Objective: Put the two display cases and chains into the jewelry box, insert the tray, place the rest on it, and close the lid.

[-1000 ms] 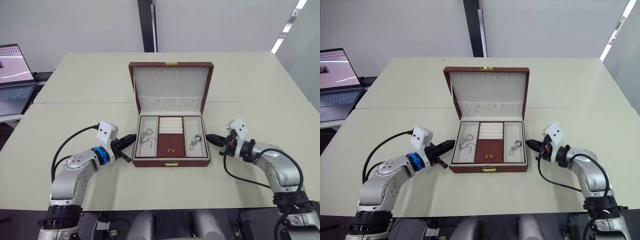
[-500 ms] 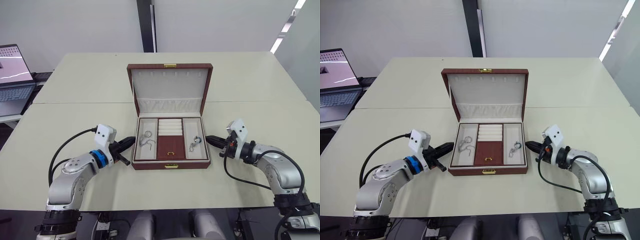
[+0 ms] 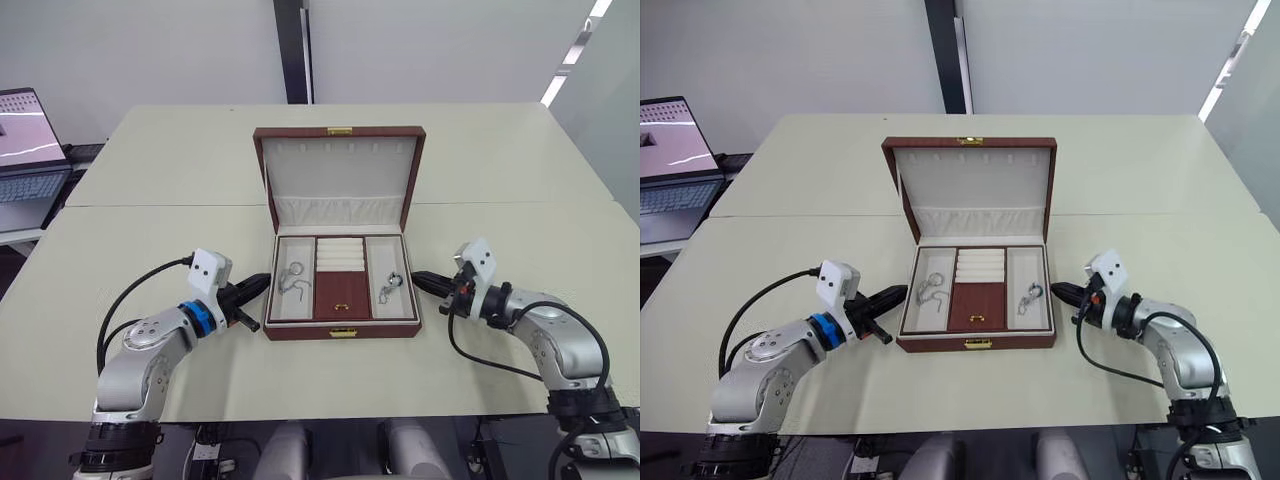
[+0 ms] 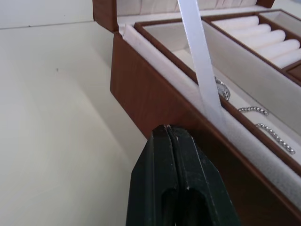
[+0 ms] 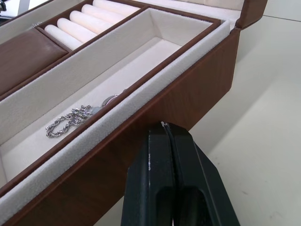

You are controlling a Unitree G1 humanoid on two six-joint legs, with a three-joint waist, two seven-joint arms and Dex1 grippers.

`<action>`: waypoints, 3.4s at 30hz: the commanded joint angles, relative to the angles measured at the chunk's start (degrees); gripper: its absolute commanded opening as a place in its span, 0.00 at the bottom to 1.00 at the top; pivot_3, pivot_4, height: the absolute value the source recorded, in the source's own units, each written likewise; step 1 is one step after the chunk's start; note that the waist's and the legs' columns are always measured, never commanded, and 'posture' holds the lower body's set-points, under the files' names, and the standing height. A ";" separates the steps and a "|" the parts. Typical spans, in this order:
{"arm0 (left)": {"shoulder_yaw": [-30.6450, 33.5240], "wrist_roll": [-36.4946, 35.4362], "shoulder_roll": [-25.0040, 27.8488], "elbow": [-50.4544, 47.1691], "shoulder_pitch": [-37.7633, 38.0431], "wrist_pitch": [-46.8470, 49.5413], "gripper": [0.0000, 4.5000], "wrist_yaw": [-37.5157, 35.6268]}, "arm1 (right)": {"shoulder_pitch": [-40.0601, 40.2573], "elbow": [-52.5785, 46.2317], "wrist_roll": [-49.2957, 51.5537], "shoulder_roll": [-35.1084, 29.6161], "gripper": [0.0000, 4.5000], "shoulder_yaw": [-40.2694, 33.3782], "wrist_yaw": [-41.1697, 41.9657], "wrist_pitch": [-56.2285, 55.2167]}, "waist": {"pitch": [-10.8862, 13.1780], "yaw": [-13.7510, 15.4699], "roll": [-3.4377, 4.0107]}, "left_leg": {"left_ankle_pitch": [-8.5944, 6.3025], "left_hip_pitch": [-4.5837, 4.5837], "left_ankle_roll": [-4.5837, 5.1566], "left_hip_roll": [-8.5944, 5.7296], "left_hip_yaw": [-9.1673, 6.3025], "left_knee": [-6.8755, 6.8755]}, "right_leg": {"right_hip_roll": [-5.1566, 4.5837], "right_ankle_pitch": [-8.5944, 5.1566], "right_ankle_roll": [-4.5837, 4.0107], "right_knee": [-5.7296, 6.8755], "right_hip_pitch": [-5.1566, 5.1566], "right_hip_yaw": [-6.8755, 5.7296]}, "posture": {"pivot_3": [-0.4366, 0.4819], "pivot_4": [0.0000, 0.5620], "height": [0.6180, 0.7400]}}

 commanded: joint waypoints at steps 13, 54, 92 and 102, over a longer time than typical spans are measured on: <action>12.47 -6.10 -2.99 -19.93 19.71 -15.67 0.00 2.63 | -4.82 10.37 3.13 -4.12 0.00 -4.28 3.44 -7.89 | 0.00 0.01 -0.01 | -0.01 0.01 0.01 0.01 0.06 -0.01 | -0.03 0.00 0.00 -0.02 0.03 0.04 | 0.48 0.27 1.00; 3.21 -2.63 -14.39 -32.56 48.88 -43.44 0.00 2.94 | -53.86 71.73 -7.46 6.68 0.00 -3.98 7.08 -43.54 | 0.06 -0.98 0.05 | -0.02 0.01 0.04 0.04 0.18 -0.05 | 0.03 -0.01 -0.02 -0.07 0.04 0.10 | 0.48 0.27 1.00; 5.80 -5.30 -8.28 -31.87 45.58 -31.93 0.26 11.05 | -37.18 44.04 -2.79 1.77 0.07 -3.29 21.56 -27.62 | 0.08 -1.16 0.08 | -0.03 0.00 0.05 0.08 0.13 -0.06 | 0.05 -0.02 -0.04 -0.04 0.02 0.05 | 0.48 0.27 1.00; 14.45 -7.41 -0.47 -10.85 29.71 -26.26 0.91 8.58 | -19.39 30.87 -0.27 -5.95 0.59 -6.01 19.28 -22.56 | 0.06 0.05 0.10 | -0.02 0.00 0.04 0.04 0.10 -0.01 | 0.04 -0.02 -0.04 -0.02 0.05 0.01 | 0.48 0.27 1.00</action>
